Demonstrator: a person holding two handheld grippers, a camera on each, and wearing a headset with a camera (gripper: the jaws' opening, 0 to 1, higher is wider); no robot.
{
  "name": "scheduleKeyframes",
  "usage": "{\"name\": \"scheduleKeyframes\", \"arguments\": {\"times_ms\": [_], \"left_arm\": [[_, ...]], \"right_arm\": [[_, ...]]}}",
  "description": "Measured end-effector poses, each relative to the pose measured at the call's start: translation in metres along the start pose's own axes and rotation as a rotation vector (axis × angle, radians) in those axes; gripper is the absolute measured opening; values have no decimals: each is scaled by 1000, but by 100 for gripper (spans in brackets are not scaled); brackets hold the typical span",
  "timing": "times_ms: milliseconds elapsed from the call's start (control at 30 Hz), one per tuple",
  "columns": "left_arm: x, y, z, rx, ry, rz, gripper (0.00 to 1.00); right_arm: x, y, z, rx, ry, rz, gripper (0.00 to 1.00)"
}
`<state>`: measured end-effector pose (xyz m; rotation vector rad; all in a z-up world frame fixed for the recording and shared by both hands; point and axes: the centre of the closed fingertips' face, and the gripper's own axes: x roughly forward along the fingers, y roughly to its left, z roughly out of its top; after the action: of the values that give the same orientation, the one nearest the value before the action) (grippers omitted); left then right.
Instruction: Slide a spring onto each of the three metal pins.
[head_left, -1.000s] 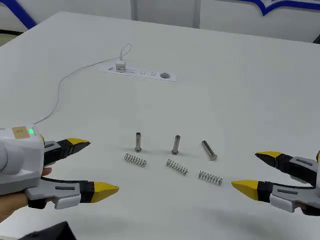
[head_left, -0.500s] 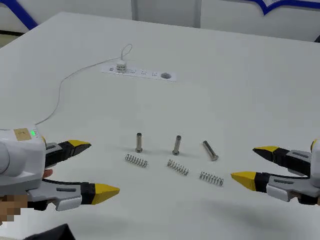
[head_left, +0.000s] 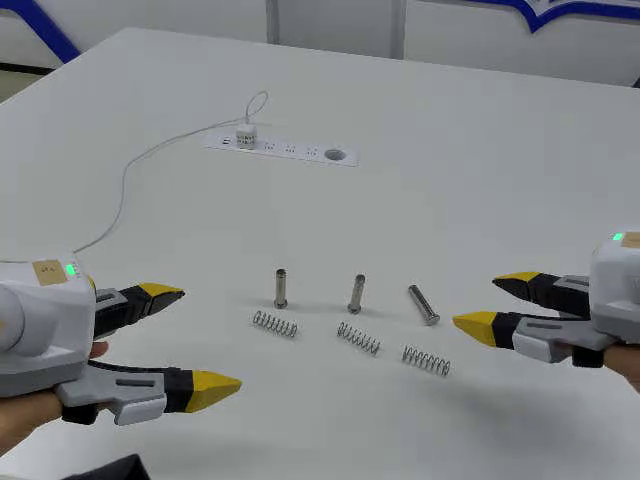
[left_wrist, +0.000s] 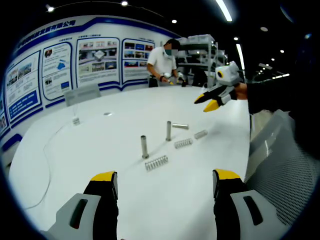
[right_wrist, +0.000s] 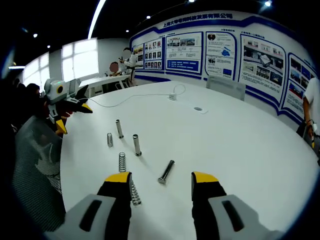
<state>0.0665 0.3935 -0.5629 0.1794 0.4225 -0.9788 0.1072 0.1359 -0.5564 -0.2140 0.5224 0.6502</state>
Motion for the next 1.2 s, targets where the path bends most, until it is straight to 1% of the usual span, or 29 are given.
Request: {"name": "scheduleKeyframes", "arguments": {"times_ms": [67, 133, 267, 300, 400, 500, 633, 733, 1200], "left_arm": [[0, 0, 0, 0, 0, 1, 79], [0, 0, 0, -1, 0, 1, 79], [0, 0, 0, 0, -2, 3, 79], [-1, 0, 0, 0, -2, 4, 79], [-1, 1, 0, -2, -4, 7, 79], [-1, 1, 0, -3, -4, 8, 79], [-1, 1, 0, -5, -3, 9, 79], [-1, 2, 0, -6, -4, 10, 78], [0, 4, -2, -9, -1, 13, 78]], "right_arm": [[5, 0, 1, -8, 18, -1, 46], [9, -2, 3, 0, 28, -2, 42], [20, -5, 6, 16, 53, -10, 37], [23, -5, 6, 18, 60, -11, 36], [31, -9, 3, 8, 104, -20, 34], [39, -11, 0, 19, 133, -22, 31], [49, -13, -3, 32, 164, -31, 30], [58, -15, -7, 26, 199, -43, 27], [84, -21, -15, 66, 283, -64, 21]]}}
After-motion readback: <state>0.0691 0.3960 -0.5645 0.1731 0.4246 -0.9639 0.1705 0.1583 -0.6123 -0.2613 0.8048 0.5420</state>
